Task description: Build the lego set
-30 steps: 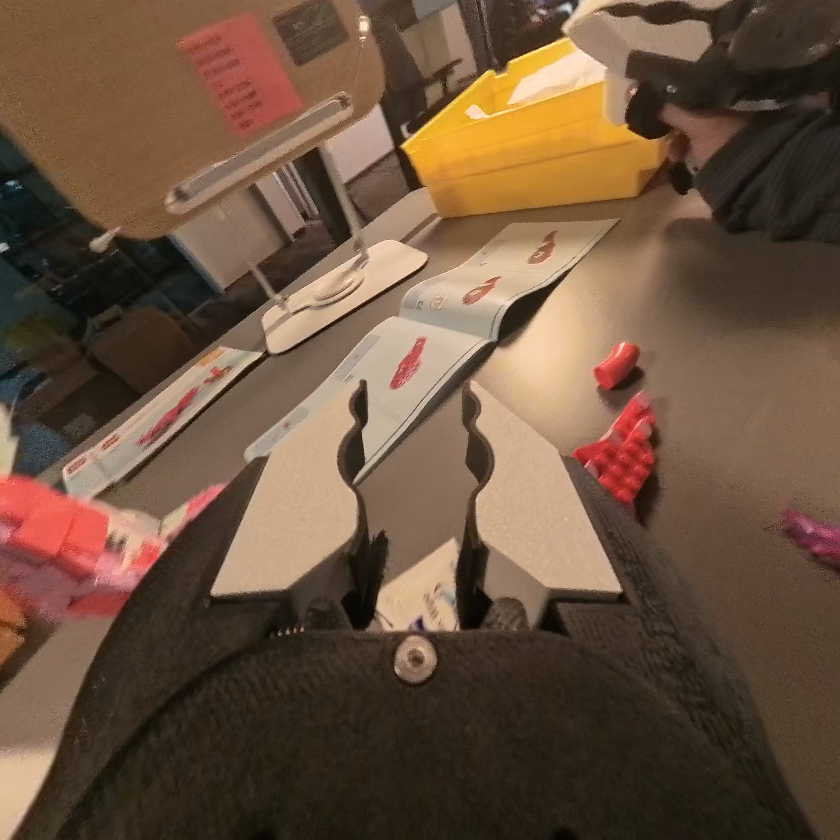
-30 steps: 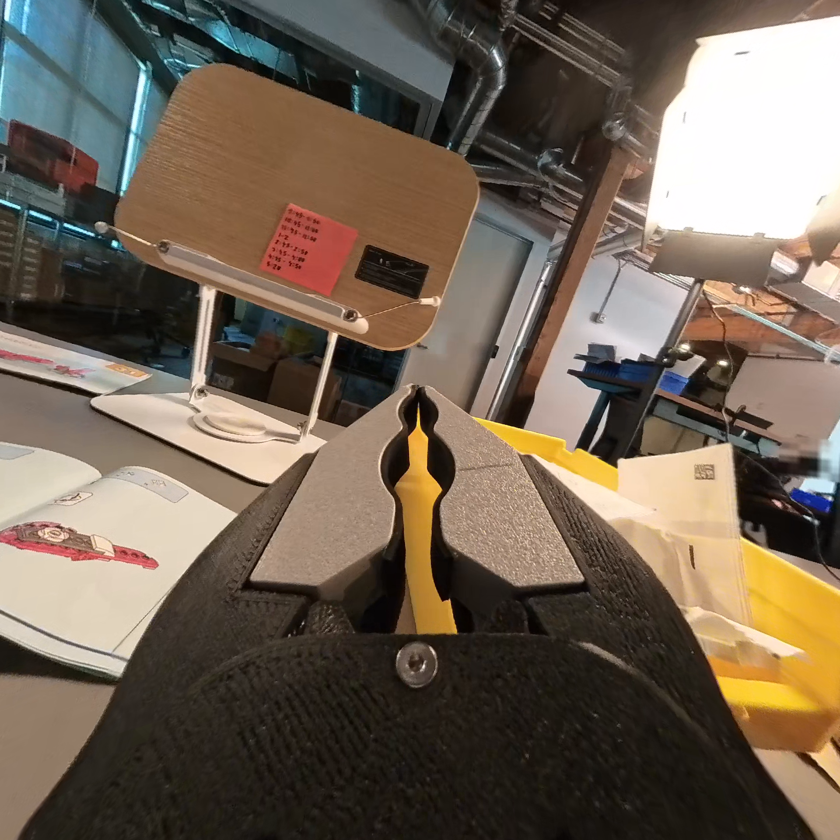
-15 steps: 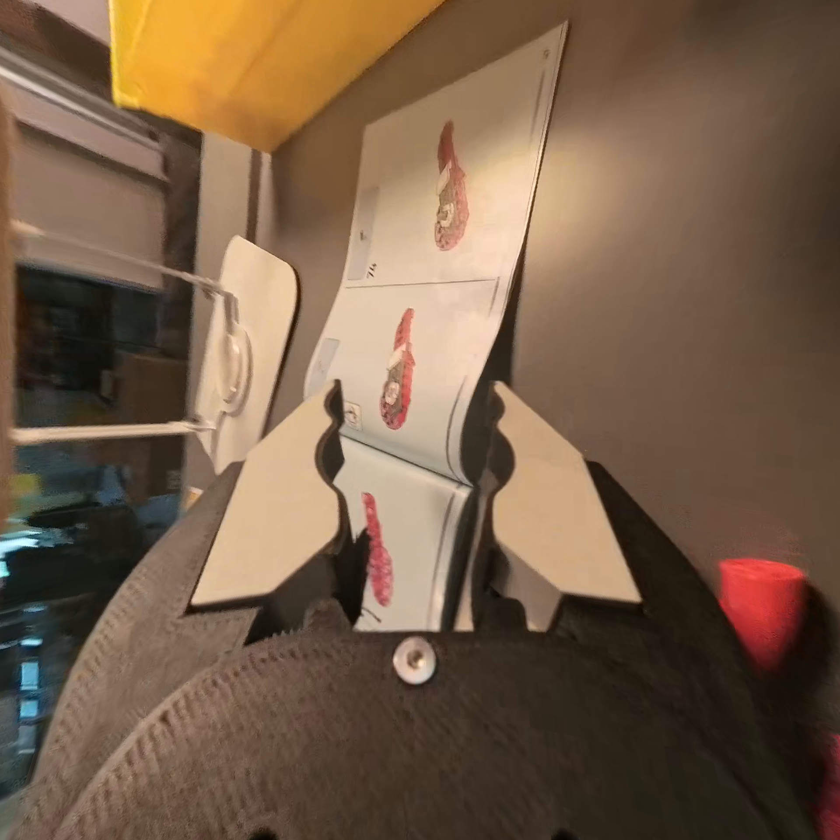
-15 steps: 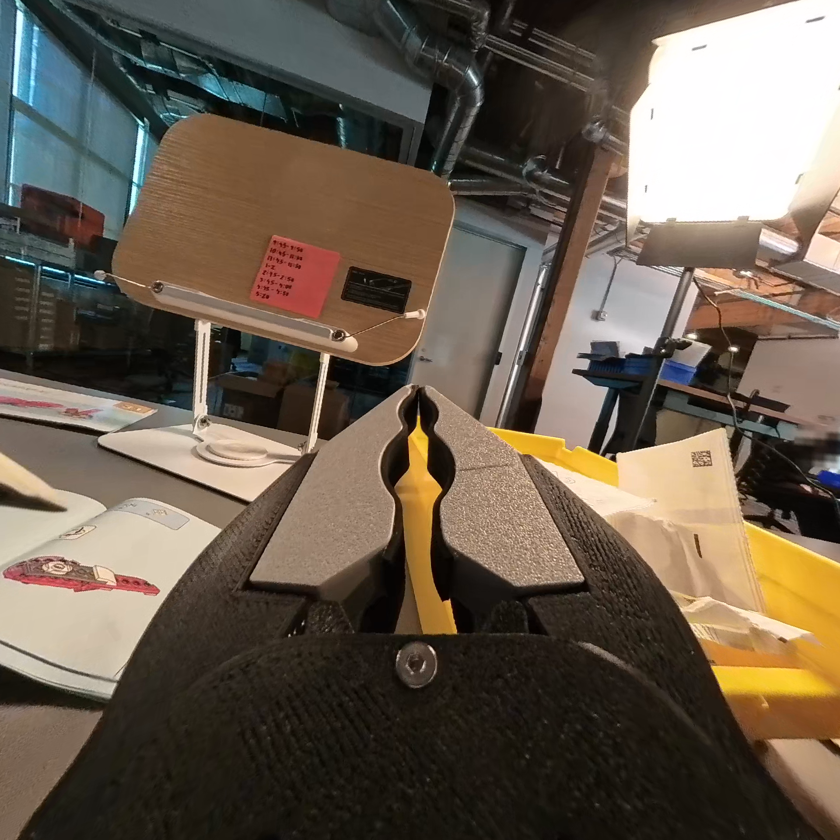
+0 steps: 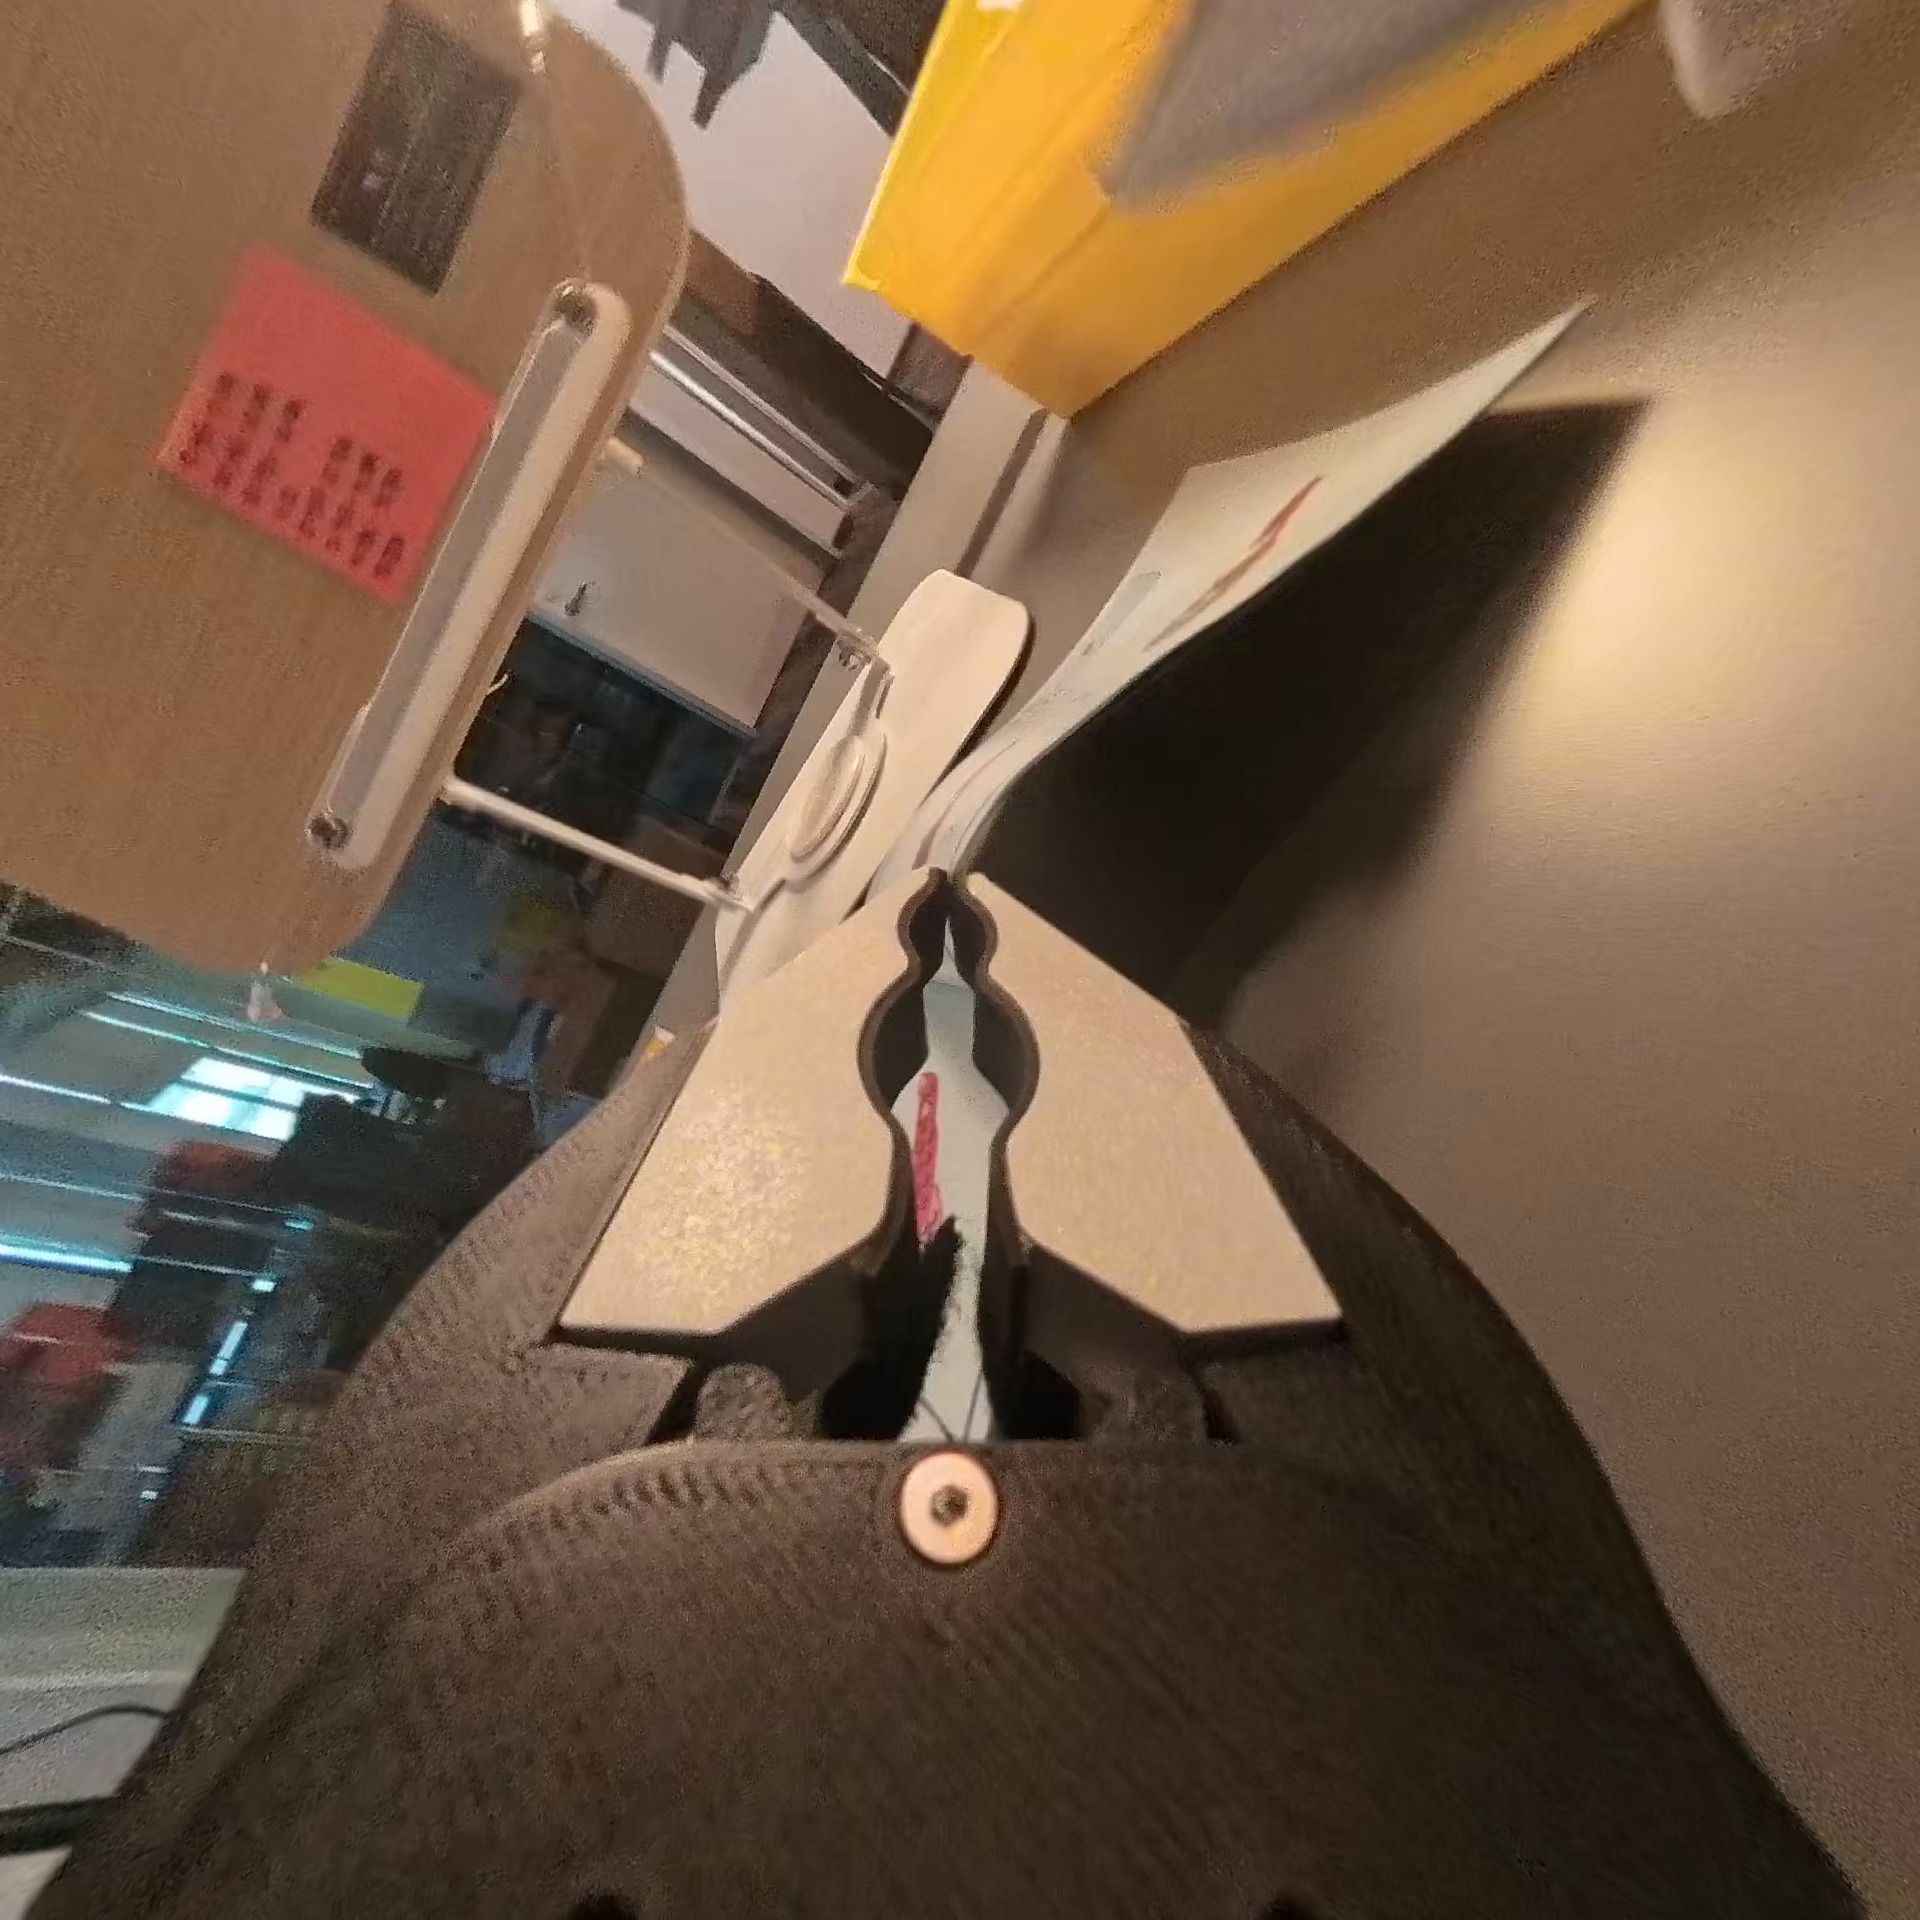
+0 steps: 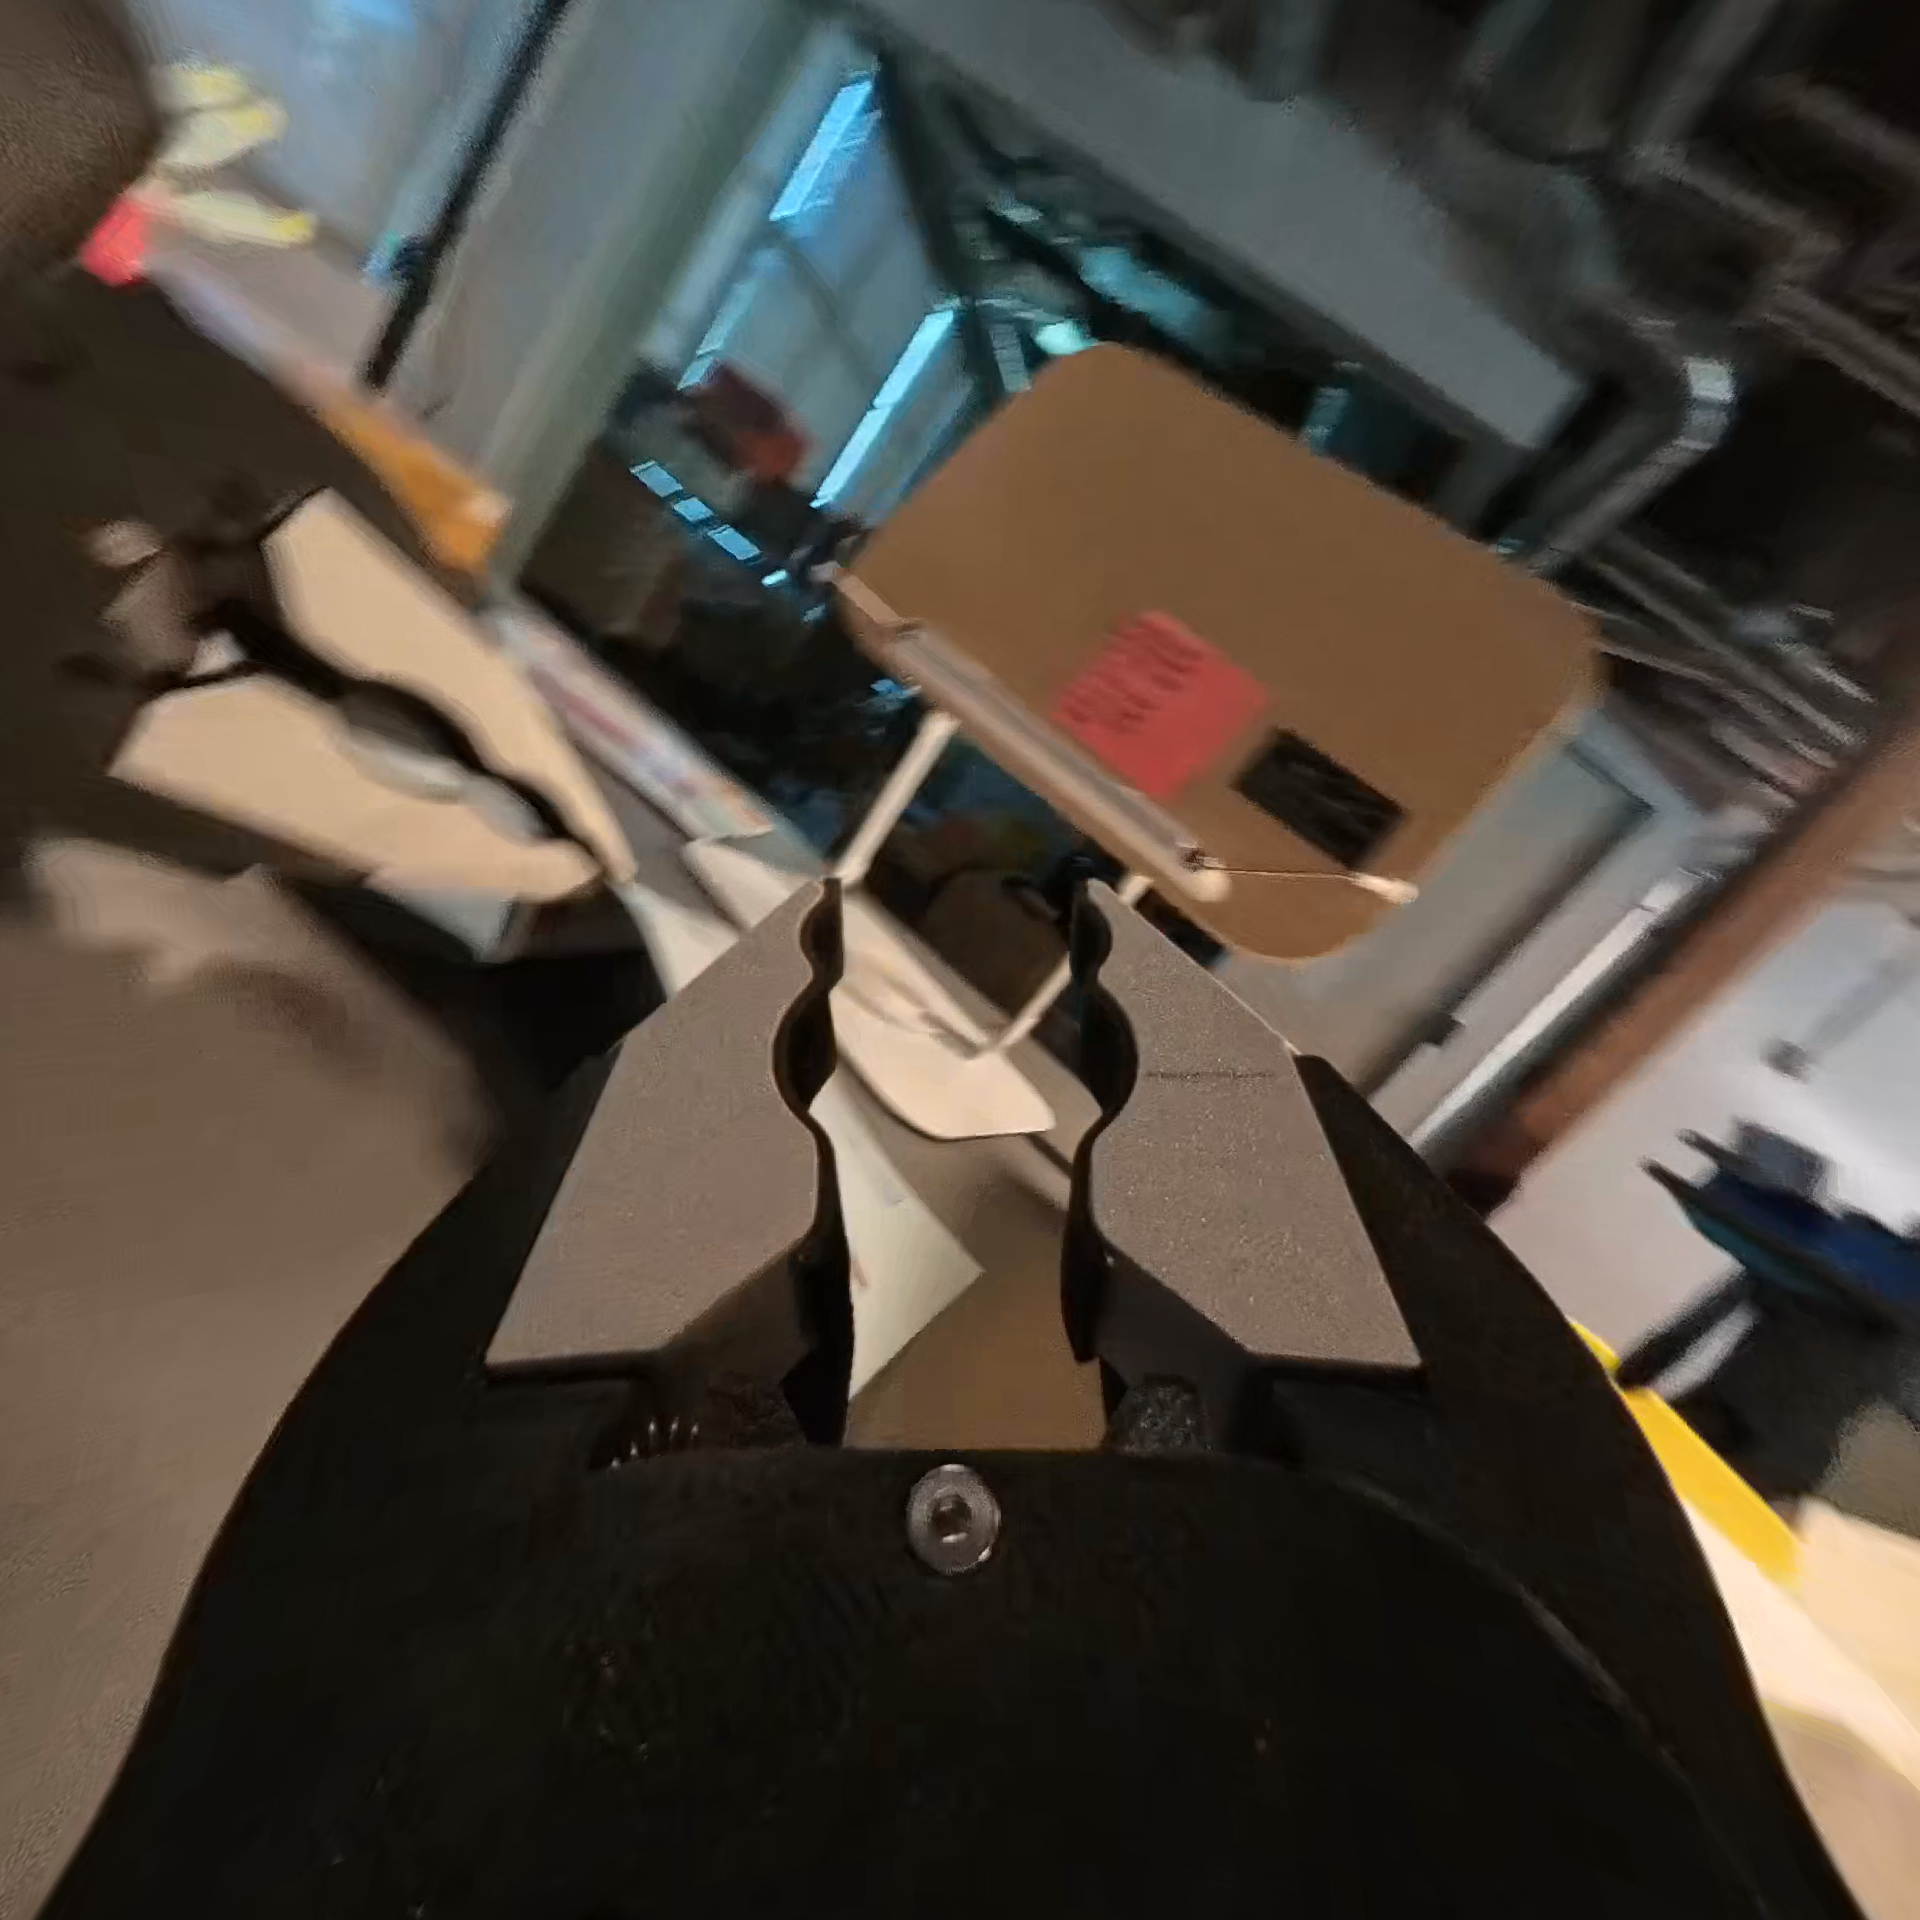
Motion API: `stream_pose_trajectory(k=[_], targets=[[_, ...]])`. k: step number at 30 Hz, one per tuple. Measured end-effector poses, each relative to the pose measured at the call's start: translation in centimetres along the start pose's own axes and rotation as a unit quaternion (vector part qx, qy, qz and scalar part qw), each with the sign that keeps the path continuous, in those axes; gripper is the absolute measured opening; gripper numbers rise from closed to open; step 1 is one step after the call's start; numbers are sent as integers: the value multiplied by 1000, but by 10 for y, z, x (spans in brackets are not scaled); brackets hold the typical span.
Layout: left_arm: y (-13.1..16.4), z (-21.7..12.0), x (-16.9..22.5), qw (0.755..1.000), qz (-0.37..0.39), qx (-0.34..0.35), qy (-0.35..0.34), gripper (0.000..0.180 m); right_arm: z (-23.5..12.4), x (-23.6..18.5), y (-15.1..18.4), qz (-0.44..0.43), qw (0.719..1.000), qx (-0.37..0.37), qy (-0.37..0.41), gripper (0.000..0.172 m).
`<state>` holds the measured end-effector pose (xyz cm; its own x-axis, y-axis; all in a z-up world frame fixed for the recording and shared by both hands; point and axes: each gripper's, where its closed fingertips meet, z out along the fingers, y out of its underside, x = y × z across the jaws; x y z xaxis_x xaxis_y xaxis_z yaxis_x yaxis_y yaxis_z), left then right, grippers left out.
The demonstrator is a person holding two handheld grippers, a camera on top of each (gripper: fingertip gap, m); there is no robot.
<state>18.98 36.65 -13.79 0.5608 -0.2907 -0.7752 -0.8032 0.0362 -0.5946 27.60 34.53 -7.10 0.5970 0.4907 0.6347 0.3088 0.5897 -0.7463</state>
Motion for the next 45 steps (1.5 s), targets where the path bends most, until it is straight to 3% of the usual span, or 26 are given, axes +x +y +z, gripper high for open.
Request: stream_pose_trajectory(k=[2,7,12,20,31,45], targets=[[4,-1,-9,1000,-24,8,-8,0,6,-25,9,-33,997,-35,-55,44],[8,-4,-26,991,-126,35,-5,0,20,-56,24,-111,986,-85,-96,42],[12,-8,-35,984,-173,46,-10,0,29,-42,49,-215,963,-157,-34,25],[19,-13,-51,968,-244,59,-20,0,19,3,53,-192,965,-167,58,10],[19,-12,-48,969,-238,58,-15,0,17,6,41,-197,967,-143,75,0],[16,-11,-43,975,-216,55,-9,0,19,0,41,-197,969,-140,61,0]])
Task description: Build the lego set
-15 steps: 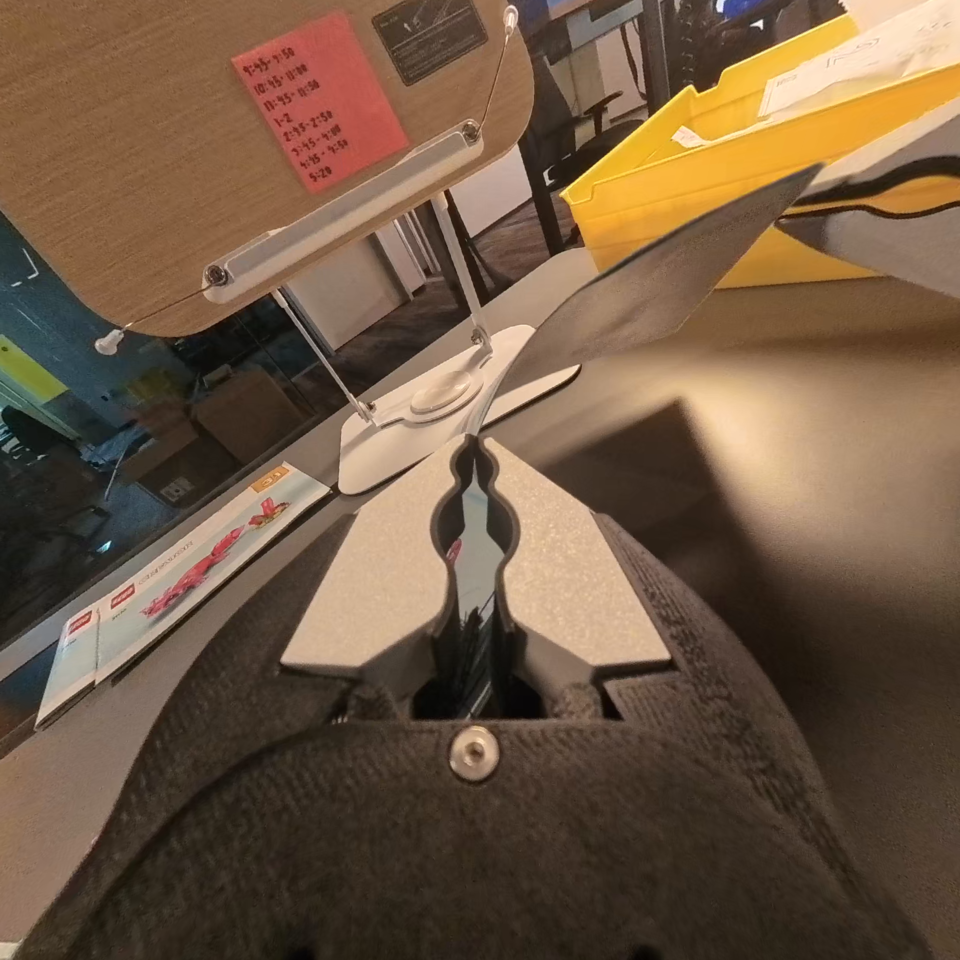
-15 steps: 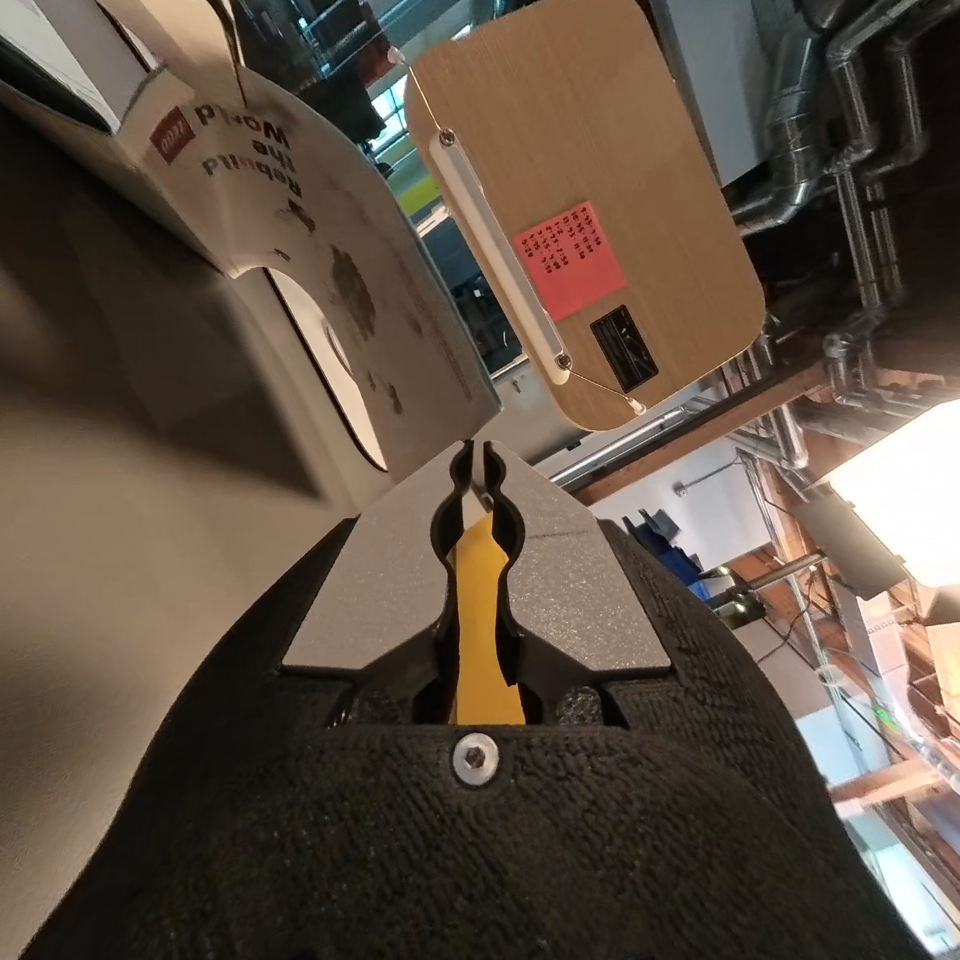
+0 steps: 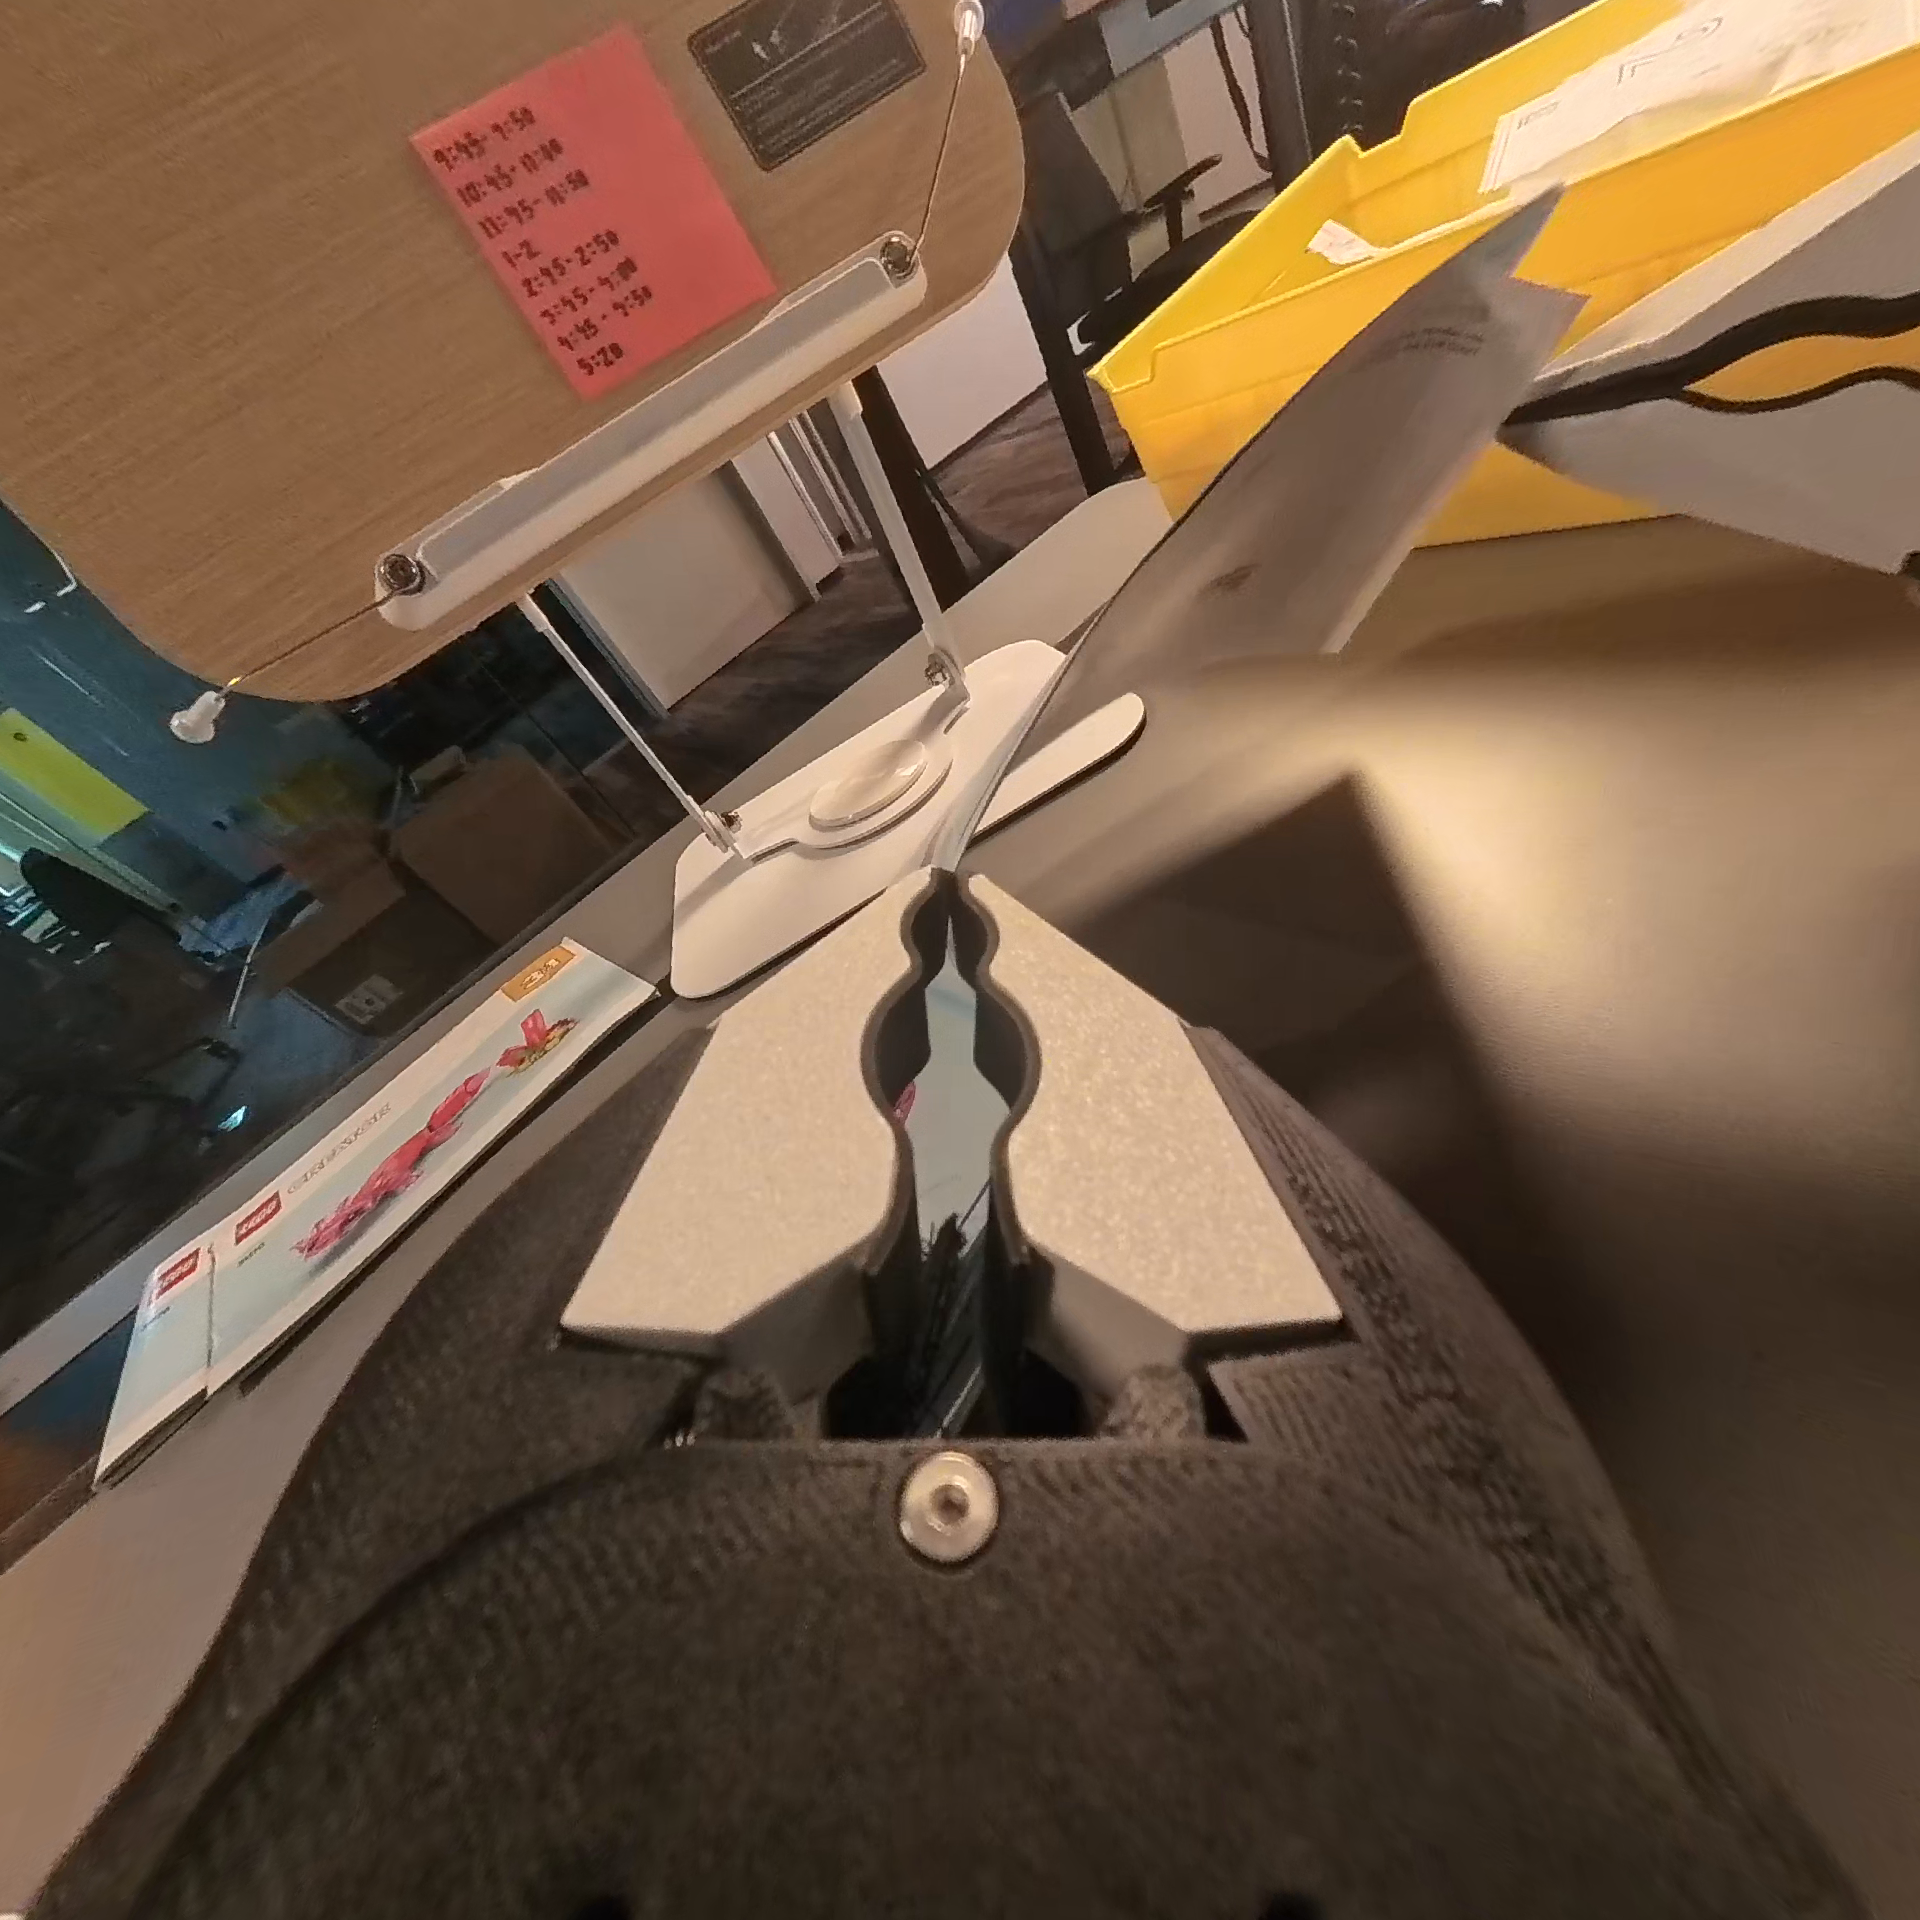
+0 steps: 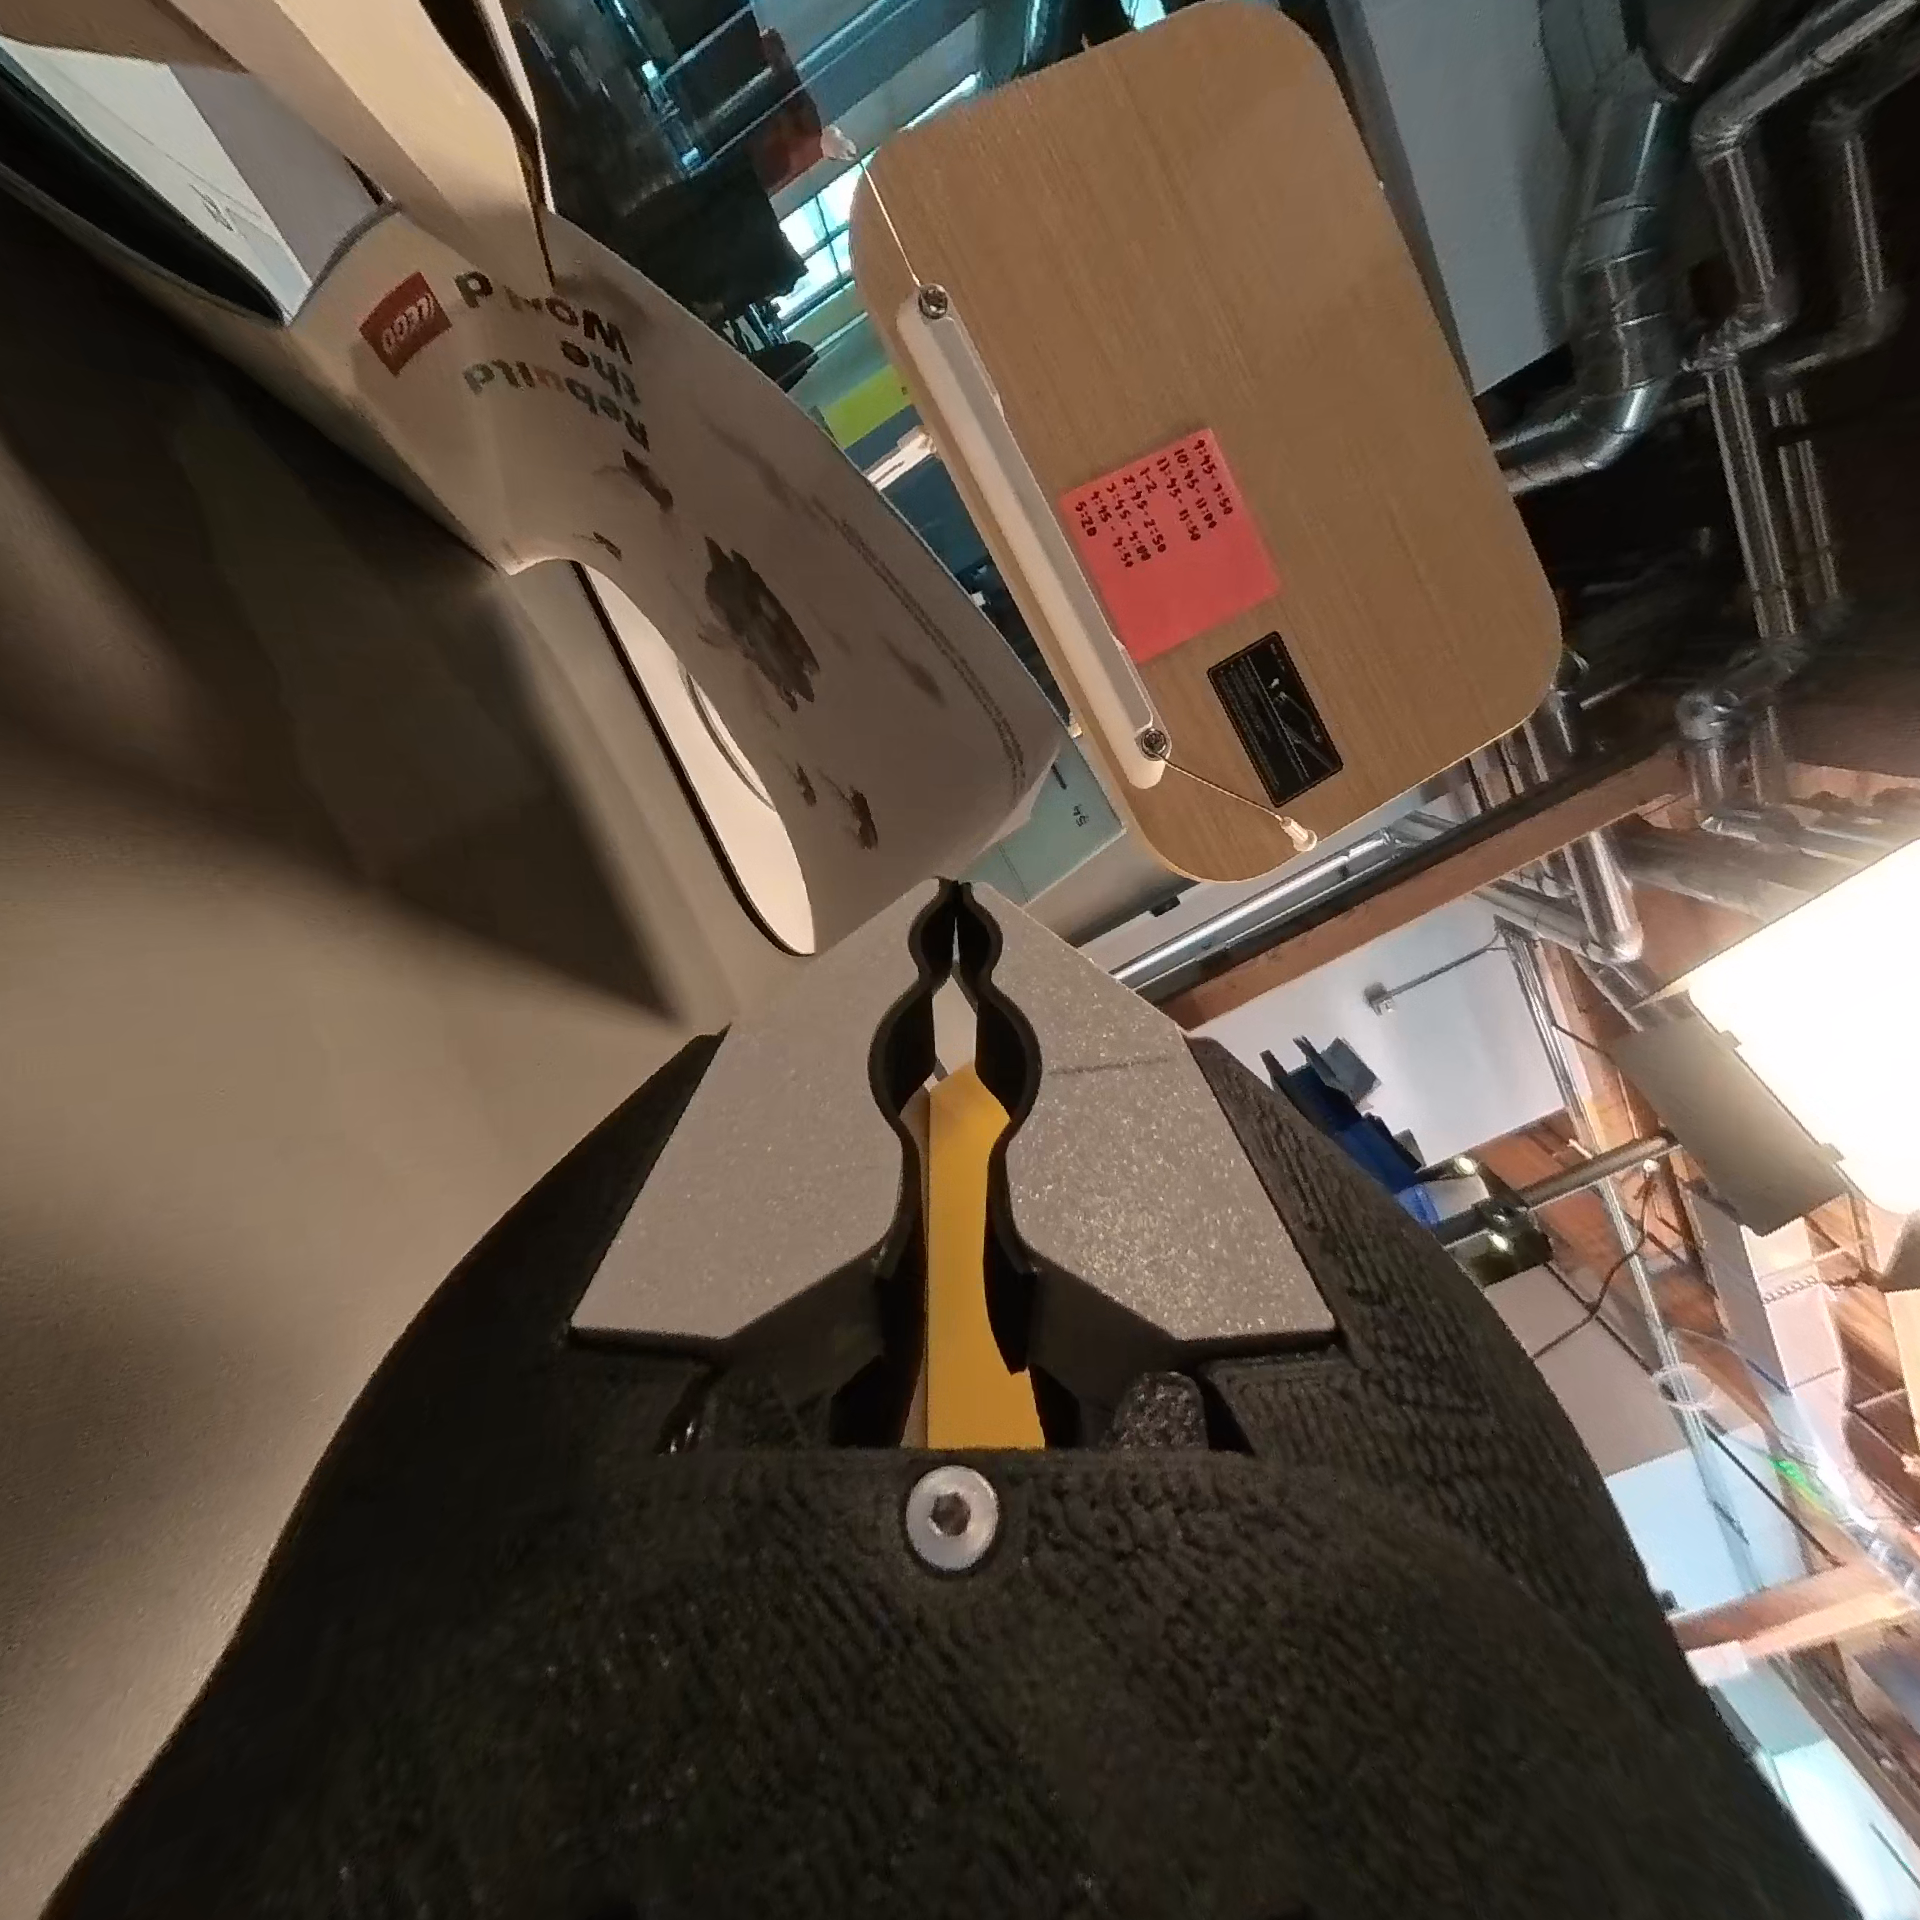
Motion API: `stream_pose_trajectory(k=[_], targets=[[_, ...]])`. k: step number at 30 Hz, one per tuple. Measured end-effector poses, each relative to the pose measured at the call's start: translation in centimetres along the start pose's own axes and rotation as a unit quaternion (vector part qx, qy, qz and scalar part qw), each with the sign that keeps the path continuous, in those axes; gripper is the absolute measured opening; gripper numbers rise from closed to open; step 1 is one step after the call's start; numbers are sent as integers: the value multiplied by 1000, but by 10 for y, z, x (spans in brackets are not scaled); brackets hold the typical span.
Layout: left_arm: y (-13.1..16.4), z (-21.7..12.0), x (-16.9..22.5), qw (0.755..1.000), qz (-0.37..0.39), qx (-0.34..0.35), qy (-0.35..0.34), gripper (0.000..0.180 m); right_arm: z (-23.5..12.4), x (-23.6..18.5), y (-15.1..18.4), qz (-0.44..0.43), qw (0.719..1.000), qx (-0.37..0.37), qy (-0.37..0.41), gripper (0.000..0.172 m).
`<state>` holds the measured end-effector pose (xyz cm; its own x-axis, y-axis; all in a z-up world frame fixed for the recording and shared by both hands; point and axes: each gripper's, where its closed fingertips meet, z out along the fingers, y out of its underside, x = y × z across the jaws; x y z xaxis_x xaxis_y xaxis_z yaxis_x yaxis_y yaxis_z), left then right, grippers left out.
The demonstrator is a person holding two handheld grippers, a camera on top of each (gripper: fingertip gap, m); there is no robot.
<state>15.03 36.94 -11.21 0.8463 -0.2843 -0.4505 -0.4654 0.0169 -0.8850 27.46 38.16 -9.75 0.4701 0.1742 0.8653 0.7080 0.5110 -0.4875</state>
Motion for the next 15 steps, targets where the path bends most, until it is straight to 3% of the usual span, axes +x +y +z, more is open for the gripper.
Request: stream_pose_trajectory(k=[3,8,12,15], targets=[[0,0,0,1000,-2,0,-1,0,1,1,2,22,1000,-3,-1,2],[0,0,-1,1000,-3,-1,-2,0,3,7,7,76,997,-10,-1,24],[0,0,-2,1000,-7,-1,-4,0,2,6,3,65,998,0,-2,25],[1,0,-5,1000,-17,-2,-9,0,0,-10,-3,50,997,24,-48,34]])
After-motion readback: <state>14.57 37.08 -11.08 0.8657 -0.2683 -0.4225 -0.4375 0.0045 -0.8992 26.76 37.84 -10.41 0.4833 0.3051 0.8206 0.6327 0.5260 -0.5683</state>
